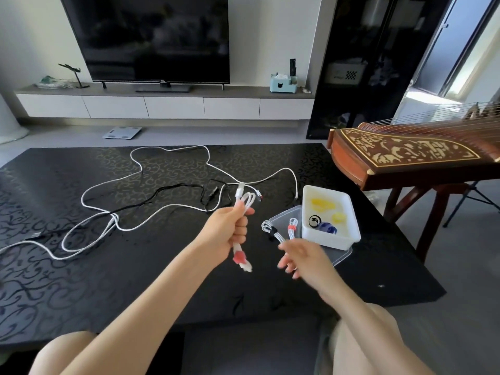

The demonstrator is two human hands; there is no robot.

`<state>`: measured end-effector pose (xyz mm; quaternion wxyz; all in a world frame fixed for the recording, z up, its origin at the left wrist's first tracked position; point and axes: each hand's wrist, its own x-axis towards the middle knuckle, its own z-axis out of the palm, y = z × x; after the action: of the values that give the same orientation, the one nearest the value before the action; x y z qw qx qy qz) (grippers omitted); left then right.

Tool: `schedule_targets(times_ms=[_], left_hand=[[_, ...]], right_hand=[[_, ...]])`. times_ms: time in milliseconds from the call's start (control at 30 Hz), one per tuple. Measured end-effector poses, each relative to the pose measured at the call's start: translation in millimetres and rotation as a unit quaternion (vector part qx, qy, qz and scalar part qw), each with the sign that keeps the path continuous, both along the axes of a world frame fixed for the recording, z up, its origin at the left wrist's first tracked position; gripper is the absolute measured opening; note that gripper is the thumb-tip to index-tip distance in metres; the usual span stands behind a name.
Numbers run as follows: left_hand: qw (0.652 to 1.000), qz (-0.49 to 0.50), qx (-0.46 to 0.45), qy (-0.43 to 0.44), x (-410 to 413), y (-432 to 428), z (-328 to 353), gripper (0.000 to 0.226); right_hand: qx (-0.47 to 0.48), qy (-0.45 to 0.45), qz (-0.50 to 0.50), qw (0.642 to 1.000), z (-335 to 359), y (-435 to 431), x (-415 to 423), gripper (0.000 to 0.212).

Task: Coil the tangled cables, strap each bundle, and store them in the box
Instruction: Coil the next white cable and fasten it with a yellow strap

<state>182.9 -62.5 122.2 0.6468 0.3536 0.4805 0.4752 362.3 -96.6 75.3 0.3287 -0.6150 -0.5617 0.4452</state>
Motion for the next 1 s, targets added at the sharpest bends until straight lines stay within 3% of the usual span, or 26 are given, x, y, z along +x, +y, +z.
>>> schedule_targets(times_ms=[67,167,300,400,500,600,667,700,733,767,800,833,867,900,1000], left_hand=[[0.999,0.021,-0.014,0.038,-5.4,7.9,0.3,0.031],[0.997,0.035,-0.039,0.055,-12.7,16.5,-6.7,0.031],[0.993,0.036,-0.108,0.017,-18.1,24.1,-20.9,0.031],[0.988,0.030,-0.152,-0.026,-21.8,28.1,-29.2,0.025],[0.986,0.027,-0.161,-0.035,-27.6,31.2,-36.1,0.011],[0.988,0.029,-0.153,-0.015,-34.7,34.1,-40.2,0.025],[0.990,0.025,-0.136,0.014,-38.0,34.9,-40.3,0.031],[0.992,0.022,-0.121,0.031,-39.0,34.4,-39.8,0.033],[0.993,0.018,-0.103,0.051,-39.7,33.2,-38.8,0.034],[0.994,0.013,-0.081,0.072,-39.3,31.4,-38.2,0.034],[0.994,0.008,-0.058,0.095,-37.8,28.5,-37.2,0.033],[0.993,0.003,-0.033,0.115,-34.5,25.7,-35.5,0.030],[0.991,0.001,-0.009,0.131,-30.6,21.8,-32.8,0.026],[0.990,-0.003,0.012,0.138,-25.3,18.4,-30.2,0.021],[0.989,-0.018,0.060,0.132,-11.1,6.2,-19.1,0.015]], right_hand=[[0.089,-0.147,-0.079,0.982,-1.8,24.5,29.8,0.024],[0.153,-0.310,-0.152,0.926,-6.6,63.4,70.1,0.023],[0.117,-0.501,-0.067,0.855,-16.1,113.0,102.1,0.028],[0.107,-0.644,0.024,0.757,-23.2,143.9,110.3,0.024],[0.081,-0.701,0.054,0.706,-29.4,163.6,113.1,0.025],[0.071,-0.750,0.085,0.653,-33.7,173.0,116.5,0.026],[0.084,-0.741,0.067,0.663,-28.8,171.0,115.0,0.026],[0.104,-0.704,0.033,0.702,-24.4,167.8,113.7,0.025],[0.134,-0.638,-0.009,0.759,-18.6,163.8,110.4,0.023],[0.154,-0.512,-0.057,0.843,-10.5,156.7,104.9,0.020],[0.157,-0.346,-0.084,0.921,-0.5,145.9,95.9,0.016],[0.134,-0.172,-0.082,0.972,10.5,131.8,84.6,0.012],[0.110,-0.037,-0.057,0.992,21.7,114.7,70.3,0.011],[0.089,0.041,-0.029,0.995,29.2,98.0,57.0,0.013],[0.067,0.109,0.052,0.990,38.2,56.4,21.5,0.019]])
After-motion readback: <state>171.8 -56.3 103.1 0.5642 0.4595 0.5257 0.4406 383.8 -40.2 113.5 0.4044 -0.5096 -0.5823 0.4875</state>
